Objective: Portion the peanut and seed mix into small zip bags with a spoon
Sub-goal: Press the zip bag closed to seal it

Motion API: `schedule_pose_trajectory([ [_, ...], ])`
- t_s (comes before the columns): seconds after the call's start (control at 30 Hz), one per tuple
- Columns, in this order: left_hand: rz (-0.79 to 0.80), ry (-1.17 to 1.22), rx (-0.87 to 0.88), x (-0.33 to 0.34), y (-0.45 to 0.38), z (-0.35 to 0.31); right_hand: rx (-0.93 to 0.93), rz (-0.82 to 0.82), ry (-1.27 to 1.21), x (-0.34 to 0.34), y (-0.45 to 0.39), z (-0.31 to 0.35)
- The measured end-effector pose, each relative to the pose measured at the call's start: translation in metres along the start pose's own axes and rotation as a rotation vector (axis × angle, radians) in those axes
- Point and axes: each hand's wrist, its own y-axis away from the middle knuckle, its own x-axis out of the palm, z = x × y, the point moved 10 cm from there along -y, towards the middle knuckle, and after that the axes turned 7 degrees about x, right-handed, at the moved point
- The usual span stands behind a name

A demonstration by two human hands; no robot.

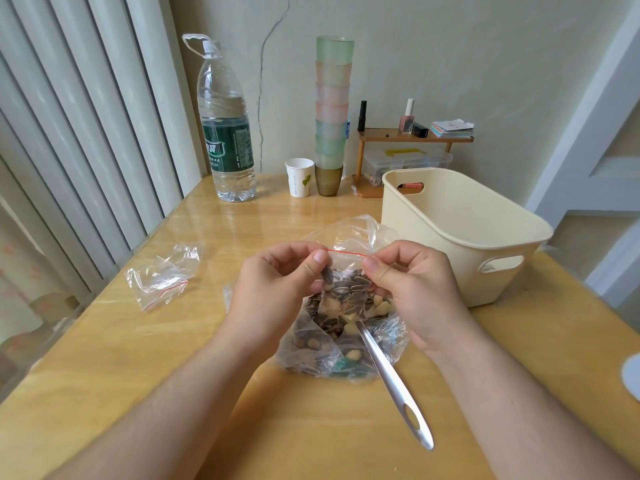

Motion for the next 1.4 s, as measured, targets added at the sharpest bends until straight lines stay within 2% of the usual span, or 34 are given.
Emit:
schedule_pose_trajectory([
  [0.13, 0.036, -0.028, 0.011, 0.003, -0.001, 0.000, 0.008, -0.007, -0.037, -0.001, -0.001, -0.001],
  [0.3, 0.029, -0.050, 0.022, 0.004, 0.001, -0.002, 0.003, 0.034, 0.038, 0.004, 0.001, -0.002],
  [0.47, 0.036, -0.059, 0.010, 0.006, 0.002, -0.001, -0.003, 0.004, 0.062, 0.000, -0.001, -0.003],
  [0.6, 0.167, 0.054, -0.046, 0.021, 0.008, 0.004, -0.018, 0.000, 0.007, -0.002, -0.001, 0.001],
  [0.7, 0.288, -0.014, -0.036, 0.030, 0.011, 0.008, -0.019, 0.011, -0.089, -0.003, 0.000, 0.003],
  [0.8, 0.231, -0.001, 0.012, 0.027, 0.008, 0.001, -0.025, 0.098, -0.170, 0.003, 0.001, 0.006],
  [0.9, 0.213, 0.111, 0.028, 0.030, -0.001, -0.009, -0.041, 0.175, -0.090, 0.014, 0.006, 0.011],
  [1.07, 0.361, 0.163, 0.001, 0.062, -0.018, -0.032, -0.130, 0.157, -0.186, 0.005, 0.013, 0.040],
  [1.17, 0.435, 0.136, -0.144, 0.084, -0.038, -0.041, -0.183, 0.103, -0.182, -0.013, 0.014, 0.071],
  [1.33, 0.259, -0.119, -0.406, 0.116, -0.082, -0.008, -0.326, -0.014, -0.084, -0.069, 0.002, 0.139],
  [1.4, 0.312, -0.224, -0.495, 0.137, -0.083, 0.008, -0.330, -0.111, -0.015, -0.102, -0.019, 0.150],
])
